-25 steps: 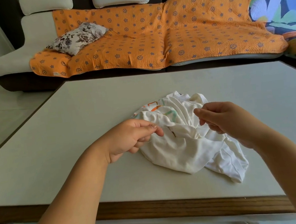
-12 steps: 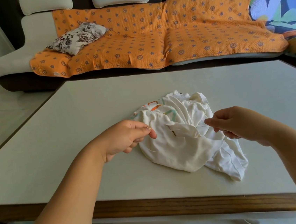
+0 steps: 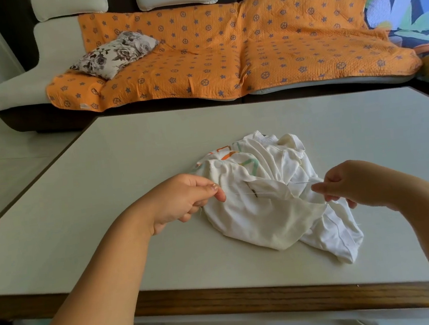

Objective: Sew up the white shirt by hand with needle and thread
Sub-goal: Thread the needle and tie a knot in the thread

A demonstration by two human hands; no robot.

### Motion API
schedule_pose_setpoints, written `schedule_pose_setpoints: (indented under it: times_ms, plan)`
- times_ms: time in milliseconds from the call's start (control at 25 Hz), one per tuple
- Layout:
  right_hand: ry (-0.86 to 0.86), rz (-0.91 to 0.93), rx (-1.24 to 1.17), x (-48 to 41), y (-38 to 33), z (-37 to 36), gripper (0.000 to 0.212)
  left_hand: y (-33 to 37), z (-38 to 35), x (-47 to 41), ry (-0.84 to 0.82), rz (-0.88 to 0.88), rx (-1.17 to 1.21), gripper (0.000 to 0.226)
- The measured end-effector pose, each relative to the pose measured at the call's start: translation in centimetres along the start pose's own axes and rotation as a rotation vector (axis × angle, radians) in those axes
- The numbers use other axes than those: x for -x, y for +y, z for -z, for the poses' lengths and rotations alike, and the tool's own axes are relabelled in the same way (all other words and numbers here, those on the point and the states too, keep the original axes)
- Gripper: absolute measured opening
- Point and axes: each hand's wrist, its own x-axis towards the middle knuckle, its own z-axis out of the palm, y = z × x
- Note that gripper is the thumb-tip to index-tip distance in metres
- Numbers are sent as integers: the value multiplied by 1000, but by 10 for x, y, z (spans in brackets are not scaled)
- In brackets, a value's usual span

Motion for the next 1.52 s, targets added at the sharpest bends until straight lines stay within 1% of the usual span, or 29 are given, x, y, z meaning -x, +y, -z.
schedule_pose_setpoints:
  times_ms: [40, 80, 160, 200, 240, 280, 360, 400, 480, 640, 760, 840, 1040, 1280, 1360, 1400, 1440, 1480, 1520]
  plan:
    - [30, 28, 28, 3, -2, 3, 38, 0, -1, 0, -6, 1, 1, 26]
    - [160, 90, 12, 7, -6, 7, 39, 1, -2, 0, -14, 0, -2, 26]
    - [528, 287, -199, 21, -27, 10, 39, 3, -5, 1, -26, -3, -15, 27]
    - [607, 386, -324, 28, -42, 9, 33, 4, -7, 1, -32, -6, -18, 27]
    - [561, 440, -442, 32, -58, 3, 27, 6, -9, 0, -39, -10, -18, 27]
    - [413, 454, -520, 32, -73, -8, 25, 7, -11, 0, -48, -16, -19, 27]
    - [54, 449, -605, 30, -90, -34, 35, 9, -15, -1, -73, -31, -33, 28]
    - [-61, 441, -635, 26, -92, -45, 39, 10, -17, -1, -87, -41, -45, 29]
    - [-149, 407, -657, 18, -89, -57, 37, 10, -20, -1, -111, -52, -47, 29]
    - [-105, 336, -605, 12, -83, -56, 38, 6, -15, -1, -111, -58, -28, 28]
    - [-126, 315, -684, 11, -80, -51, 38, 7, -14, -1, -122, -55, -41, 28]
    - [-131, 301, -688, 13, -78, -45, 40, 7, -14, 0, -125, -52, -34, 28]
    - [-146, 301, -612, 18, -67, -33, 42, 5, -11, 1, -123, -42, 3, 27]
    - [-189, 267, -579, 16, -53, -24, 41, 2, -11, 1, -122, -28, 0, 28]
    - [-213, 230, -503, 17, -50, -23, 41, 2, -12, 0, -126, -23, -3, 29]
    - [-175, 217, -426, 18, -50, -22, 41, 3, -13, 0, -126, -20, -10, 29]
    - [-74, 222, -368, 19, -51, -23, 37, 3, -14, 0, -126, -17, -19, 29]
    - [70, 247, -375, 20, -54, -24, 31, 4, -15, 0, -127, -13, -29, 29]
    - [196, 282, -448, 21, -57, -24, 26, 4, -16, 0, -129, -11, -40, 28]
